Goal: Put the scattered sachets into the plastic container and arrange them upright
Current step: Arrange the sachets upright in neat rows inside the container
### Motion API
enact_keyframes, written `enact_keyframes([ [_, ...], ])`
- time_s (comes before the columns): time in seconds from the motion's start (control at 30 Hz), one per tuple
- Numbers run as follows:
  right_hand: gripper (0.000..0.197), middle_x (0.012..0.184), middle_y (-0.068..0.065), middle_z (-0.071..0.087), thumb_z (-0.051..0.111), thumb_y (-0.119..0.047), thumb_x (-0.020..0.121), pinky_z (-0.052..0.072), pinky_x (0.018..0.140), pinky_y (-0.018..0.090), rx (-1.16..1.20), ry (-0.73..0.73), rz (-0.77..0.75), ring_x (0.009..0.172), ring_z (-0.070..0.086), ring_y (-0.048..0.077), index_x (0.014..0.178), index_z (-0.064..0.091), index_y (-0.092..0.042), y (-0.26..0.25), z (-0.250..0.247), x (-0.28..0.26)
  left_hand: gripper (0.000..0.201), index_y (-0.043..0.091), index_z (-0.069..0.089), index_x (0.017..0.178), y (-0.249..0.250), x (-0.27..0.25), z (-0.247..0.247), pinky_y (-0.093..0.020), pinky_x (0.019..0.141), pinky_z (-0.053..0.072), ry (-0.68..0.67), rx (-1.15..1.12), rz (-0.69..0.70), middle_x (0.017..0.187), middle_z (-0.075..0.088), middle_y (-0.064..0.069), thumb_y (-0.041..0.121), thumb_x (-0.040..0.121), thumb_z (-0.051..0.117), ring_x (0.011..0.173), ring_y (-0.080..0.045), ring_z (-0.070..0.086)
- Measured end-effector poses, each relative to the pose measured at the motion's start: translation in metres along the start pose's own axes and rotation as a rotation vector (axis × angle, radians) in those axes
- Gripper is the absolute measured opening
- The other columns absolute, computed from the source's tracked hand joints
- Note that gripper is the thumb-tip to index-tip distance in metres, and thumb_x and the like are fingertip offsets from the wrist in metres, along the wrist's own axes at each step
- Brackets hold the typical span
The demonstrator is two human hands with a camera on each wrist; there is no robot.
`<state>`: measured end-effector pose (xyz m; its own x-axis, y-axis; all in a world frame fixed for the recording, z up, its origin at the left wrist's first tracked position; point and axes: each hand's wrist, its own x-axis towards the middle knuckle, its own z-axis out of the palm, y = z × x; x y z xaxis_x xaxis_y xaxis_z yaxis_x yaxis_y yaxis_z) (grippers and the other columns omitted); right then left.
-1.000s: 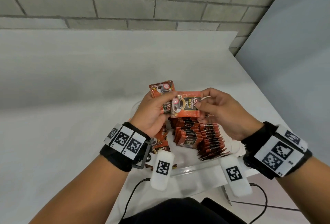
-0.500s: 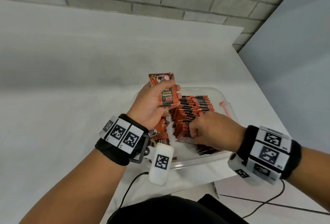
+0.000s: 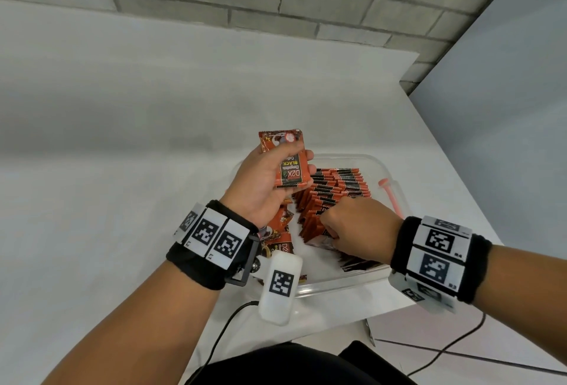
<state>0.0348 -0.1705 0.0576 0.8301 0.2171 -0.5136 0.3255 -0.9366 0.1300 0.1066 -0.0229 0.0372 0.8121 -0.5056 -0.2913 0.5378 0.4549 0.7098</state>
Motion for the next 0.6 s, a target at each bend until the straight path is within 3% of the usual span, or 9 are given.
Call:
enact_keyframes([
  [0.1,0.012,0.063,-0.001,0.037,0.044,-0.004,0.088,0.028,0.046,0.026,-0.011,0.007,0.015,0.054,0.037,0.017,0.079,0.047,-0.011,-0.0007,-0.0030,0.0016,0.014,0.010,0.058,0.102,0.0001,0.0004,-0.0005,-0.035,0.071,0.054,0.003,0.001,-0.001,0.089,0.068,-0.009,0.016,0.089,0.061,0.075,-0.021,0.066],
  [0.23,0.015,0.080,0.006,0.056,0.045,-0.005,0.091,0.039,0.057,0.030,-0.032,-0.020,-0.009,0.064,0.047,0.023,0.093,0.059,-0.009,-0.0061,-0.0007,0.0011,0.014,0.011,0.058,0.101,0.0001,-0.0002,0.0006,-0.035,0.071,0.054,-0.001,0.004,-0.011,0.090,0.068,-0.010,0.016,0.089,0.061,0.075,-0.022,0.066],
  [0.37,0.015,0.087,0.007,0.061,0.046,-0.005,0.091,0.037,0.058,0.029,-0.033,-0.040,-0.023,0.067,0.048,0.022,0.093,0.060,-0.008,-0.0047,-0.0012,0.0008,0.016,0.009,0.057,0.104,0.0002,0.0000,0.0012,-0.035,0.073,0.054,-0.006,0.007,-0.018,0.087,0.068,-0.008,0.016,0.090,0.060,0.075,-0.020,0.066],
  [0.6,0.009,0.075,0.002,0.048,0.050,-0.012,0.092,0.034,0.049,0.022,-0.024,-0.048,-0.035,0.065,0.049,0.021,0.091,0.059,-0.010,-0.0027,0.0028,0.0040,0.016,0.008,0.058,0.103,0.0002,-0.0008,0.0018,-0.034,0.071,0.055,-0.001,0.007,-0.021,0.085,0.068,-0.008,0.016,0.090,0.060,0.073,-0.020,0.066],
])
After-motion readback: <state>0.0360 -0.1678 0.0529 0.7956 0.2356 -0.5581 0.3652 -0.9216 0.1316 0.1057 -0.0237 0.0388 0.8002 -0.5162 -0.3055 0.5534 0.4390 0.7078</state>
